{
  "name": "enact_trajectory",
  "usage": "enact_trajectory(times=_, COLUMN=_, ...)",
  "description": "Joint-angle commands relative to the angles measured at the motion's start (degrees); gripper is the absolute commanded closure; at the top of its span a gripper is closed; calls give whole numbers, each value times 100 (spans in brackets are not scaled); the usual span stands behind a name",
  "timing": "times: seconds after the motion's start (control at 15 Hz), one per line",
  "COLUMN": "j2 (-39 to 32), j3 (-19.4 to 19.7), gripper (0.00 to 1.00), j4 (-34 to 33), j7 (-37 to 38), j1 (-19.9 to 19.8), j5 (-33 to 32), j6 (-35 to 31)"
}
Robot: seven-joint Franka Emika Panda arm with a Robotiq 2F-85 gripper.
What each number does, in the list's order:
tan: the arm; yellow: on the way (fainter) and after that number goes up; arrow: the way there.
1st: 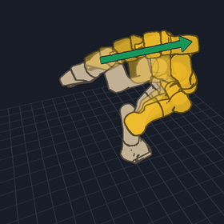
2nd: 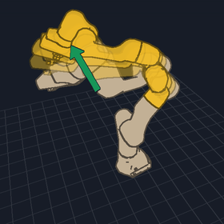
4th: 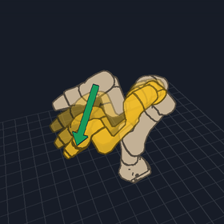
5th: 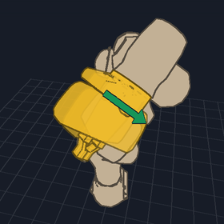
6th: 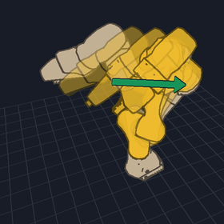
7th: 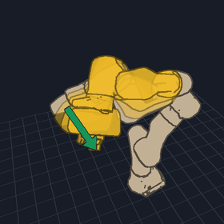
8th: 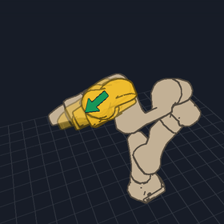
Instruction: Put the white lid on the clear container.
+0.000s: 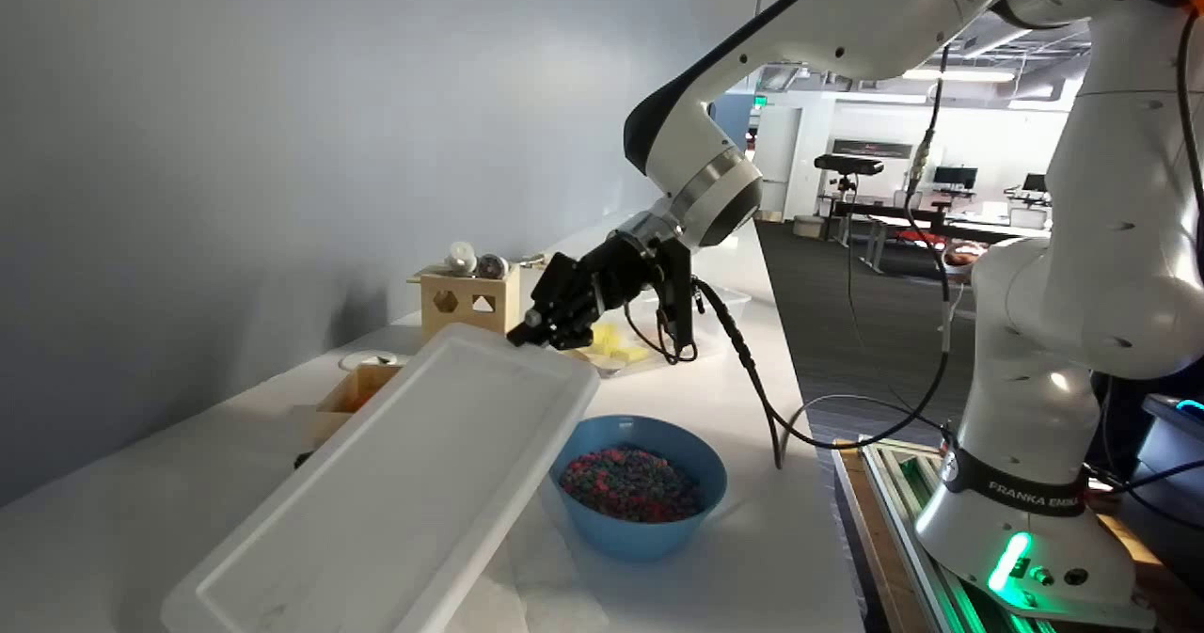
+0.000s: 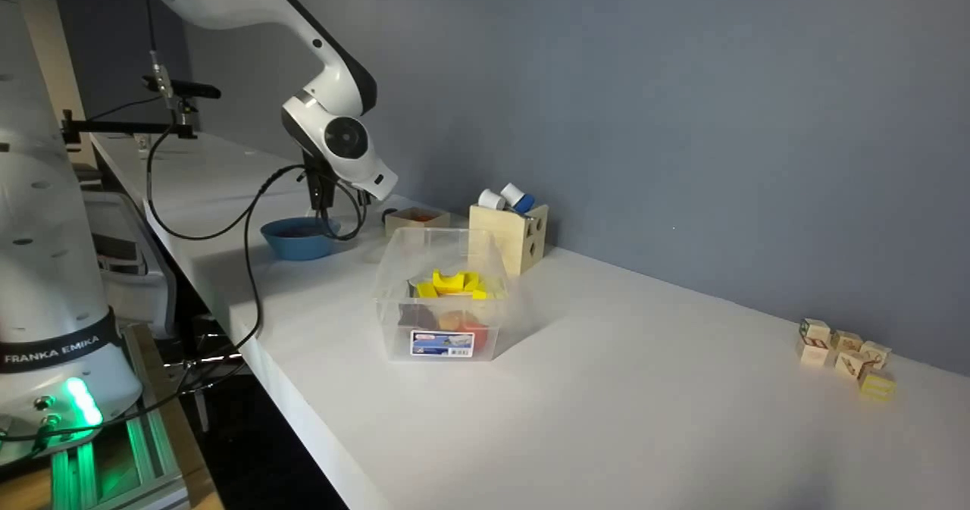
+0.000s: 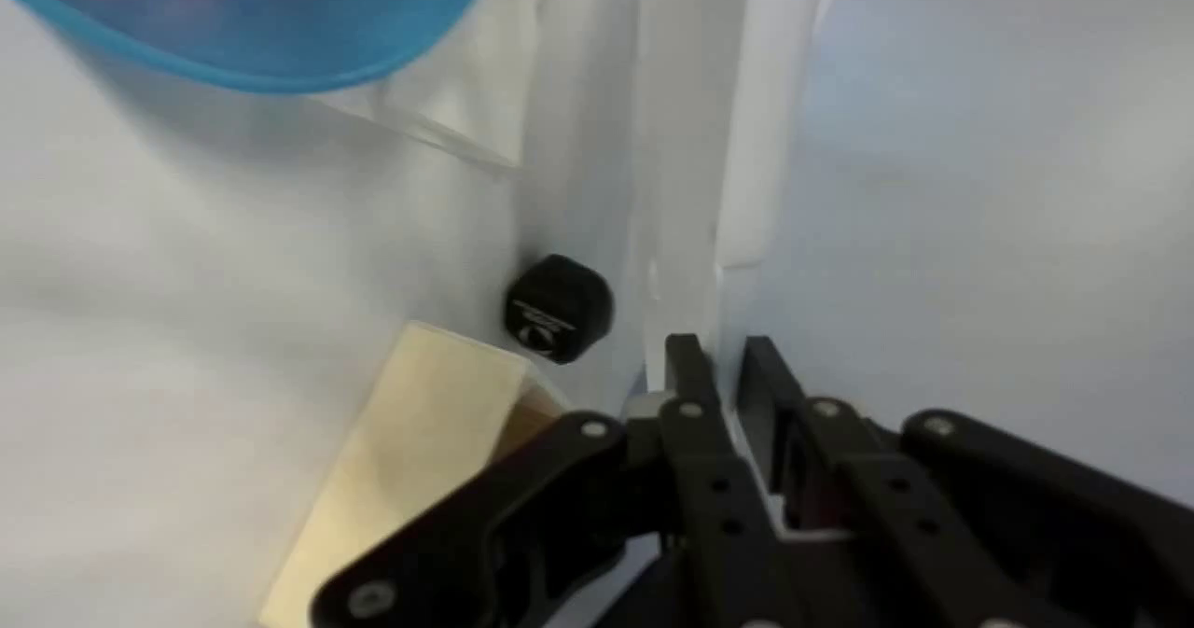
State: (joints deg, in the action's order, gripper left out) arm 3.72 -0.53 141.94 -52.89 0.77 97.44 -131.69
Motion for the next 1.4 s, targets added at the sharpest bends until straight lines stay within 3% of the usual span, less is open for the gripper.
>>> enact_trajectory(times=0.0, j2=400, j3=-74, gripper=96, j4=533, j7=967, j1=-37, j5=-979, j6=-734)
enact_trajectory(times=0.07, j2=379, j3=-86, gripper=92, j4=600, j7=1230, j1=-38, j5=-1225, j6=-943)
enact_trajectory(times=0.13, j2=354, j3=-90, gripper=61, j4=649, j7=1539, j1=-41, j5=-1488, j6=-1106)
enact_trajectory(times=0.2, j2=336, j3=-97, gripper=60, j4=689, j7=1884, j1=-40, j5=-1762, j6=-1266)
enact_trajectory(times=0.47, j2=290, j3=-102, gripper=33, j4=796, j7=3071, j1=-11, j5=-2900, j6=-1468)
enact_trajectory(times=0.6, j2=338, j3=-96, gripper=19, j4=794, j7=3244, j1=23, j5=-3040, j6=-1534)
enact_trajectory(times=0.8, j2=418, j3=-144, gripper=1, j4=745, j7=2944, j1=124, j5=-2582, j6=-1858)
enact_trajectory(times=1.0, j2=403, j3=-180, gripper=0, j4=644, j7=2794, j1=198, j5=-1972, j6=-2005)
enact_trajectory(times=1.33, j2=69, j3=-141, gripper=0, j4=382, j7=1634, j1=348, j5=88, j6=-1454)
